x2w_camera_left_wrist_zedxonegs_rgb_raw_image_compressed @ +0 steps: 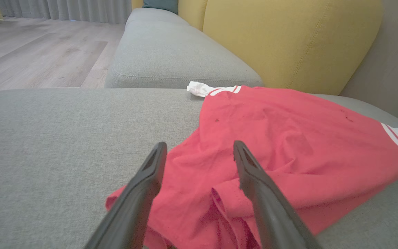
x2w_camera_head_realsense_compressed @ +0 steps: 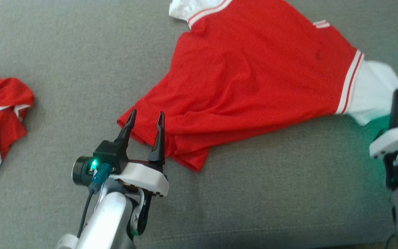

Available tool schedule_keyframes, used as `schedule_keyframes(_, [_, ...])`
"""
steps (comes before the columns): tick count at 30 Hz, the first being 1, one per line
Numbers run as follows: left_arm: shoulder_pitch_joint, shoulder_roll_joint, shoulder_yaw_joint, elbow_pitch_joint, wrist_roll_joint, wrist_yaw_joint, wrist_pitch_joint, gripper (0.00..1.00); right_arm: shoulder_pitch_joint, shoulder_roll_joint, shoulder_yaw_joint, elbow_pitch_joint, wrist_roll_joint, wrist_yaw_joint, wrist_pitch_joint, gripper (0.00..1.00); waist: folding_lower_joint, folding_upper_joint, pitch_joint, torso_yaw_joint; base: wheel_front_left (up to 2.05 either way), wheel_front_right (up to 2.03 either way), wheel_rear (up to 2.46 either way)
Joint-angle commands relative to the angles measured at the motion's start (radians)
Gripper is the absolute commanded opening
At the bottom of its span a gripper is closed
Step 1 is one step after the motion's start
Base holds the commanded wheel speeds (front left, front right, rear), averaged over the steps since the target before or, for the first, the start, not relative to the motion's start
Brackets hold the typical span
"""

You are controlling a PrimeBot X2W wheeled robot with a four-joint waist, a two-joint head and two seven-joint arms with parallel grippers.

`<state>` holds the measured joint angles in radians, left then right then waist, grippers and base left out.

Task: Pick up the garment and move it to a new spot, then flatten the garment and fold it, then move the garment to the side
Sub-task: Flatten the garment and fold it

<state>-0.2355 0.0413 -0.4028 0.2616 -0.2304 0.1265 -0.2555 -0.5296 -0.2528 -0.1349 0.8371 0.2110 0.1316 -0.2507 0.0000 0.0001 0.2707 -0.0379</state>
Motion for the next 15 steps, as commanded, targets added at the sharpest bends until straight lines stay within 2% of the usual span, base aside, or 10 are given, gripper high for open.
schedule_keyframes(1, [-0.016, 0.009, 0.04, -0.026, 0.003, -0.002, -0.006, 1.0, 0.021, 0.001, 0.011, -0.034, 0.005, -0.001, -0.011, 0.0, 0.0, -0.0001, -0.022, -0.02, 0.0, 0.0, 0.0])
schedule_keyframes(3, [-0.012, 0.009, 0.044, -0.021, 0.003, -0.003, -0.006, 1.0, 0.05, 0.012, 0.005, -0.046, 0.003, -0.001, -0.011, 0.0, 0.0, -0.0001, -0.03, -0.026, 0.0, 0.0, 0.0])
schedule_keyframes(5, [-0.006, 0.009, 0.049, -0.012, 0.003, -0.004, -0.006, 1.0, 0.07, 0.02, -0.015, -0.061, -0.002, -0.001, -0.011, 0.98, 0.0, -0.0001, -0.037, -0.031, 0.0, 0.0, 0.0])
schedule_keyframes(10, [-0.002, 0.009, 0.08, 0.022, -0.02, 0.007, -0.006, 1.0, 0.097, 0.055, -0.063, -0.135, -0.032, -0.001, -0.011, 1.0, 0.0, -0.0001, -0.04, -0.04, 0.0, 0.0, 0.0])
schedule_keyframes(15, [-0.034, 0.009, 0.11, 0.1, -0.032, 0.013, -0.006, 1.0, 0.099, 0.098, -0.059, -0.197, -0.062, -0.001, -0.011, 1.0, 0.0, -0.0001, -0.03, -0.05, 0.0, 0.0, 0.0])
